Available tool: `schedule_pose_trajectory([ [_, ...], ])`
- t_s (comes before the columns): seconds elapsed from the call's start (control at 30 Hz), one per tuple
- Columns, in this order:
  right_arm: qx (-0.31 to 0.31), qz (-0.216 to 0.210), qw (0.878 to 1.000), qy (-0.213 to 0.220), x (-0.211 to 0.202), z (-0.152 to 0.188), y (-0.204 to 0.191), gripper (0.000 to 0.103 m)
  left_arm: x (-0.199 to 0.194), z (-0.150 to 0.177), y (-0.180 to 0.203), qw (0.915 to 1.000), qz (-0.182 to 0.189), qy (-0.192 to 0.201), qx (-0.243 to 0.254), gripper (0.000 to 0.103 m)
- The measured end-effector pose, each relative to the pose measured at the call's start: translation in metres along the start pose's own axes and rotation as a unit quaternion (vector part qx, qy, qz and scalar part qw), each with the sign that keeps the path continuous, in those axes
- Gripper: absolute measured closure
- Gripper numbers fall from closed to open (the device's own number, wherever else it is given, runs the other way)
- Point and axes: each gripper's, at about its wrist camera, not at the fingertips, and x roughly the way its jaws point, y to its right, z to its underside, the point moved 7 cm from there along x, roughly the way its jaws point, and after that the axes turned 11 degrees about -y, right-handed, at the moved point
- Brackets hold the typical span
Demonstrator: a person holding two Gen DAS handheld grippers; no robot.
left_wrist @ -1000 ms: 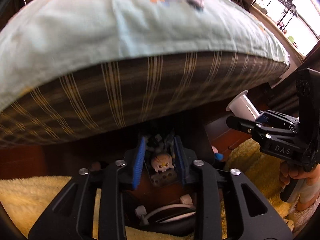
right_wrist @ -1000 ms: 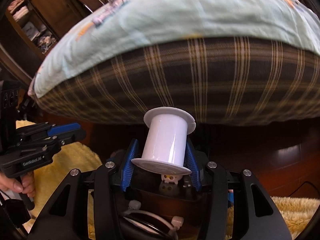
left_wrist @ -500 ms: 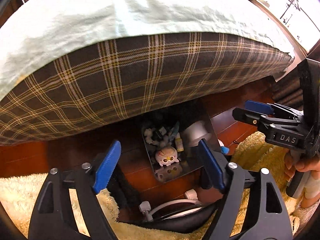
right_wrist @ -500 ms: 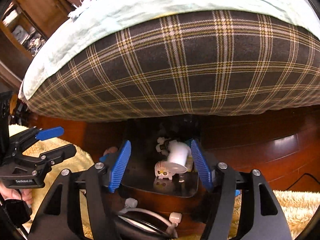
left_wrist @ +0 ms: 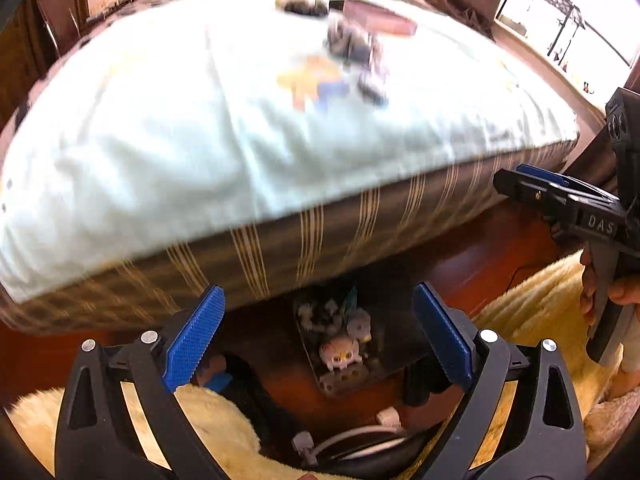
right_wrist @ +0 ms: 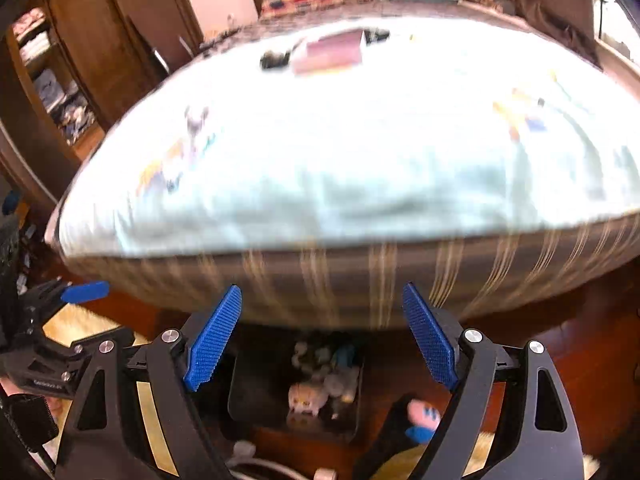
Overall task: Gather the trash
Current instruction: 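Open both grippers to drop the bottle and spool into the bin, then grasp the grey-blue cloth with the left gripper while the right gripper grasps the pink box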
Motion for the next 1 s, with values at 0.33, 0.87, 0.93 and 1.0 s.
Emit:
schedule_pose_trajectory([
  [0.33,-0.010,0.037,0.997,0.062,-0.027,-0.086,0.009,0.019,-0.022,-0.073,0.011,0.9978,-0.013,0.062,0.020,0.013],
  [0.87,0.009,0.016,0.999,0.042,0.044,-0.192,-0.010,0.010,0.016,-0.151,0.019,0.9972,-0.017,0.062,0.038,0.031],
  [0.93,0.007,0.021,0.999,0.037,0.054,-0.199,-0.012,0.010,0.018,-0.159,0.018,0.9971,-0.015,0.064,0.038,0.039],
  [1.0,0.003,0.029,0.999,0.032,0.063,-0.205,-0.014,0.010,0.019,-0.162,0.017,0.9969,-0.015,0.064,0.042,0.045],
])
